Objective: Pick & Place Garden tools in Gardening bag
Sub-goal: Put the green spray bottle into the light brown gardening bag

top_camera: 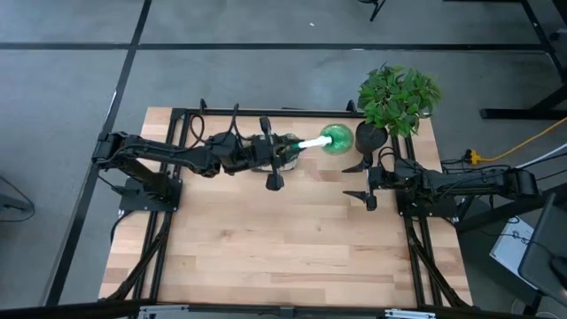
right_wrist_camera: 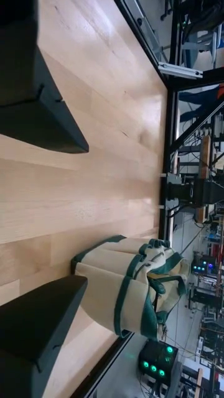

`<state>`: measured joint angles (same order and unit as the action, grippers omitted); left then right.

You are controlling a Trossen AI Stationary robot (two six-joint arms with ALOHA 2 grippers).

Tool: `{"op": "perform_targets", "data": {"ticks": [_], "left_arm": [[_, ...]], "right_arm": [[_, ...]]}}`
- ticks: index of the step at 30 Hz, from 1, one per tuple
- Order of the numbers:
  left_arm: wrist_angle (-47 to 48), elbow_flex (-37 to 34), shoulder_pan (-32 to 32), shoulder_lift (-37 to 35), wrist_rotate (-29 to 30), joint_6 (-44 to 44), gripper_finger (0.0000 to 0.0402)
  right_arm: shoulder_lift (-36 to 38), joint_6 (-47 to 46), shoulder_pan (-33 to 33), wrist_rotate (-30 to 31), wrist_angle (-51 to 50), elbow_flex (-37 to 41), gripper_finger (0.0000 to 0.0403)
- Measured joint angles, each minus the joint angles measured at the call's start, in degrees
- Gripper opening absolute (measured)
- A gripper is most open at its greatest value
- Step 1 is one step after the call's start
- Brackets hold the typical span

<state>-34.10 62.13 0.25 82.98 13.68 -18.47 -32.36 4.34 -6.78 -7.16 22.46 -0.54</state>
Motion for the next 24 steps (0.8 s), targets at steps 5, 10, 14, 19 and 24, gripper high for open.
{"op": "perform_targets", "data": {"ticks": [5,10,14,19,24], "left_arm": [[-2.31,0.04,0.31,0.0,1.84,2.85,0.0059],[-1.94,0.04,1.51,0.0,8.02,2.72,0.0059],[-1.26,0.04,1.51,0.0,13.95,2.74,0.0059],[0.27,0.04,1.55,0.0,20.63,1.68,0.0059],[4.68,0.04,1.48,0.0,28.42,1.17,0.0059]], "right_arm": [[0.0,0.0,0.0,0.0,0.0,-0.01,0.0341],[-0.02,0.0,0.0,-0.02,0.0,-0.02,0.0341],[-0.02,0.0,0.02,-0.03,0.0,-0.02,0.034],[-0.02,0.02,0.0,-0.03,0.0,-0.02,0.034],[-0.02,0.01,0.01,-0.07,0.0,-0.02,0.0341]]}}
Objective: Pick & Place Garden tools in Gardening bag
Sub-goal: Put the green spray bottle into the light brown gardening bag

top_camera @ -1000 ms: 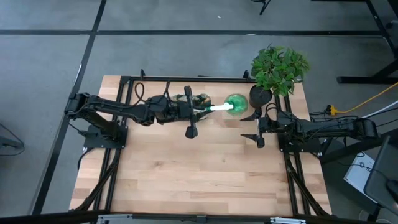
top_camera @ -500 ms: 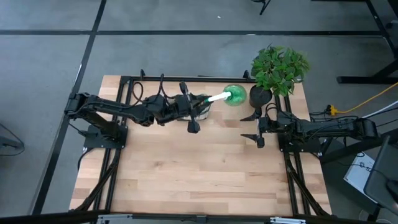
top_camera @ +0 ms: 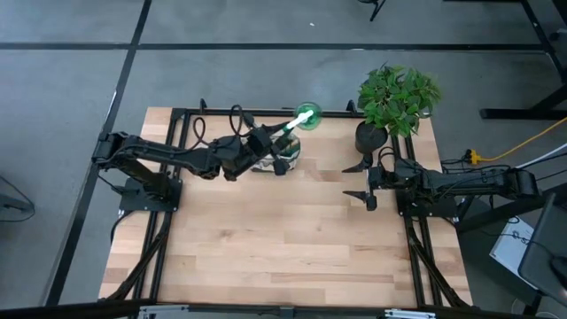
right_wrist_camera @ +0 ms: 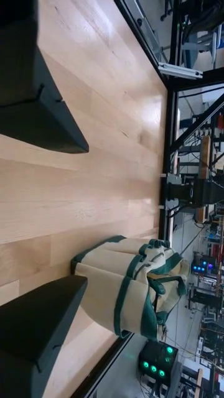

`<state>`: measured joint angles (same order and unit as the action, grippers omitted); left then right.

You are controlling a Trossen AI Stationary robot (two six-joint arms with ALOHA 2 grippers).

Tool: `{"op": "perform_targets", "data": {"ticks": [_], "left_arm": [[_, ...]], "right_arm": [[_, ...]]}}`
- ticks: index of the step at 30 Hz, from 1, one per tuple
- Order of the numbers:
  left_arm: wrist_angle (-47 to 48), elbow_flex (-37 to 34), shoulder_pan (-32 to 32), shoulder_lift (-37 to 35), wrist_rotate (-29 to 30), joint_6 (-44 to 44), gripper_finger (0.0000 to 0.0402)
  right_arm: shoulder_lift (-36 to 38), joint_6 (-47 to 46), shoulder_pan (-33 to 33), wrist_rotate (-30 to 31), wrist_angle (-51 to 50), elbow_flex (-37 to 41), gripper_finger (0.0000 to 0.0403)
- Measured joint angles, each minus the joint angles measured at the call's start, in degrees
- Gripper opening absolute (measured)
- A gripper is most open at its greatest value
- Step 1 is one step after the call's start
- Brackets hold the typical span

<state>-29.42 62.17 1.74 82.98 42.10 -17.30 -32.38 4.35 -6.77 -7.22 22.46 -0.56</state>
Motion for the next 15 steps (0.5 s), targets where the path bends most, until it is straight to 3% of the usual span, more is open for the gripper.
{"op": "perform_targets", "data": {"ticks": [10,15], "left_arm": [[4.45,0.0,-1.52,0.0,3.24,0.76,0.0059],[7.11,0.0,-5.08,0.0,-3.81,5.18,0.0059]], "right_arm": [[-0.01,-0.01,-0.01,0.0,0.0,0.0,0.0341],[-0.01,0.01,-0.01,0.0,0.0,0.0,0.0341]]}}
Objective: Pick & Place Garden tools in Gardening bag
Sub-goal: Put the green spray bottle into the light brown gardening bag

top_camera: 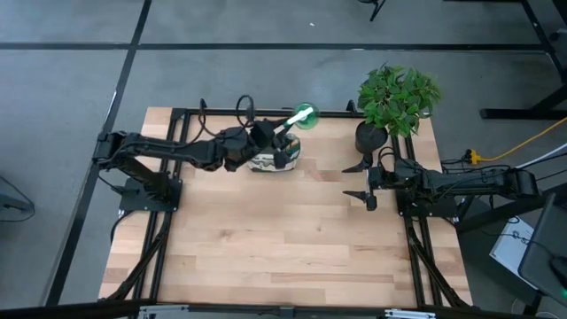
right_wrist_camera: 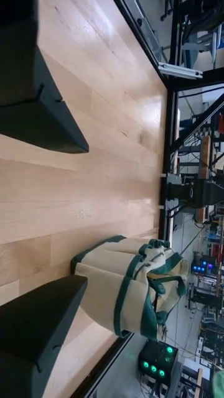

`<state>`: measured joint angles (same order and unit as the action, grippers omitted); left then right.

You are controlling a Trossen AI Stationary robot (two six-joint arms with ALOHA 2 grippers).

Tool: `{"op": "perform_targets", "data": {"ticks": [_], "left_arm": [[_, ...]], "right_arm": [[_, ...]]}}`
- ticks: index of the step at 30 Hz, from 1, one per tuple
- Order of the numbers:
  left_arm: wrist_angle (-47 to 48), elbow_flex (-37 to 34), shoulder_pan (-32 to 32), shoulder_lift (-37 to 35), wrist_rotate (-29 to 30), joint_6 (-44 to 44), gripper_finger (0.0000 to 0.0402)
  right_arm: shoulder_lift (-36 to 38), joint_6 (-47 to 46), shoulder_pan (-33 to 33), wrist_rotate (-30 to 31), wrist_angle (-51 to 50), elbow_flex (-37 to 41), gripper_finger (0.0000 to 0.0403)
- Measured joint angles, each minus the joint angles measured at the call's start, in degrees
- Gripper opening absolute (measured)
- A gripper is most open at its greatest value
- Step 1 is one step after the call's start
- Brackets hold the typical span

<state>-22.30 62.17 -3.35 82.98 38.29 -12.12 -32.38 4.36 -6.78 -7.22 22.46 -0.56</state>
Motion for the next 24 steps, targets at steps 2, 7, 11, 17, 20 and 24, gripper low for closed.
{"op": "perform_targets", "data": {"ticks": [2,7,11,17,20,24], "left_arm": [[0.98,0.0,-1.87,-0.01,-4.82,2.76,0.0059],[6.7,0.0,-5.76,-0.02,-8.81,8.98,0.0059],[11.14,0.0,-6.69,-0.02,-9.53,10.81,0.0059],[13.46,0.0,-6.68,-0.02,-11.19,10.95,0.0059],[13.92,0.0,-6.68,-0.55,-11.35,10.34,0.0059],[13.89,-0.07,-5.87,-3.07,-11.39,9.59,0.0059]], "right_arm": [[0.0,-0.01,0.0,0.0,0.0,0.0,0.0341],[0.0,-0.02,0.01,0.01,0.0,0.0,0.0341],[0.0,-0.01,0.01,0.02,0.0,0.0,0.0341],[0.0,0.0,-0.01,0.07,0.0,0.0,0.0341],[0.0,-0.02,-0.01,0.07,0.0,0.0,0.0341],[0.0,-0.02,0.01,0.07,0.0,-0.02,0.0341]]}}
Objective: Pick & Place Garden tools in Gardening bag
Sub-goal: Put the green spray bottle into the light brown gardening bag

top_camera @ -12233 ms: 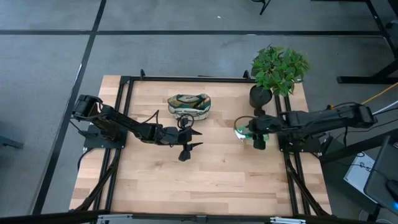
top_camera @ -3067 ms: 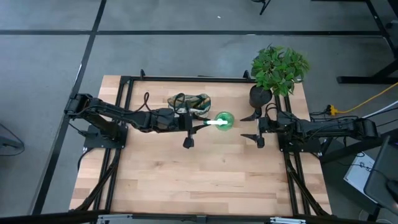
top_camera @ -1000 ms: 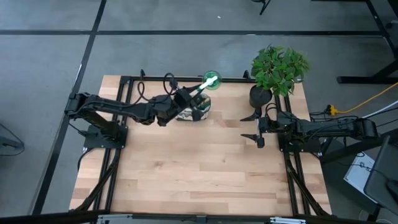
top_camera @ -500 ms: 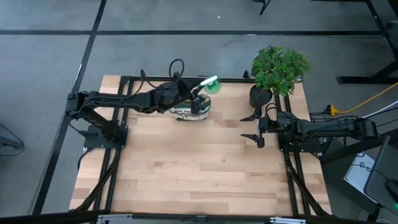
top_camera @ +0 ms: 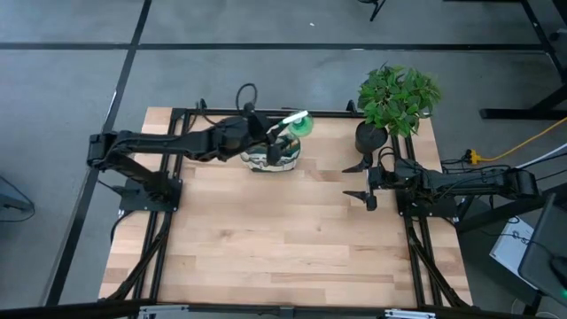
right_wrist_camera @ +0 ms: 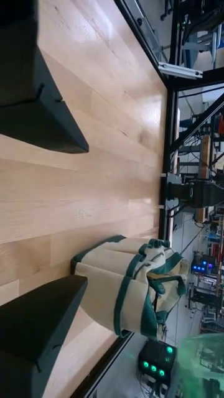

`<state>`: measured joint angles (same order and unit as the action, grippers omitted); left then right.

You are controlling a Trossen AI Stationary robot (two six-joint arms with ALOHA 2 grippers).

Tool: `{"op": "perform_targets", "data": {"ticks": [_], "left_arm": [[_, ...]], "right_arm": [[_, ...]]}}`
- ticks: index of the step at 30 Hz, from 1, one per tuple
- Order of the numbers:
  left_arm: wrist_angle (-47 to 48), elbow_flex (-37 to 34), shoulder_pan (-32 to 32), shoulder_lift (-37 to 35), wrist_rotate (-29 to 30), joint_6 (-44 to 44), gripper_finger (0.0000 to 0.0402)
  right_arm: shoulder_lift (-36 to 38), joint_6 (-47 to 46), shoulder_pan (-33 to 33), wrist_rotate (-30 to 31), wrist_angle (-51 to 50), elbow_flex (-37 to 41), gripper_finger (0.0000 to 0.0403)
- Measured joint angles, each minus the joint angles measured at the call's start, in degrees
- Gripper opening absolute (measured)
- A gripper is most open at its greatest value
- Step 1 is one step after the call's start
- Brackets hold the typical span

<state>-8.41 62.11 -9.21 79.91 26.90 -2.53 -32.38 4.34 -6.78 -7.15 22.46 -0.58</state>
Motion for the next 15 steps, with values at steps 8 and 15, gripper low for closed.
{"op": "perform_targets", "data": {"ticks": [8,15], "left_arm": [[11.95,0.0,3.56,-9.48,0.8,1.0,0.0059],[22.56,0.01,7.03,-17.08,4.08,3.83,0.0059]], "right_arm": [[0.0,0.02,0.01,0.0,0.0,0.0,0.0341],[0.0,0.02,0.01,0.0,0.0,0.0,0.0341]]}}
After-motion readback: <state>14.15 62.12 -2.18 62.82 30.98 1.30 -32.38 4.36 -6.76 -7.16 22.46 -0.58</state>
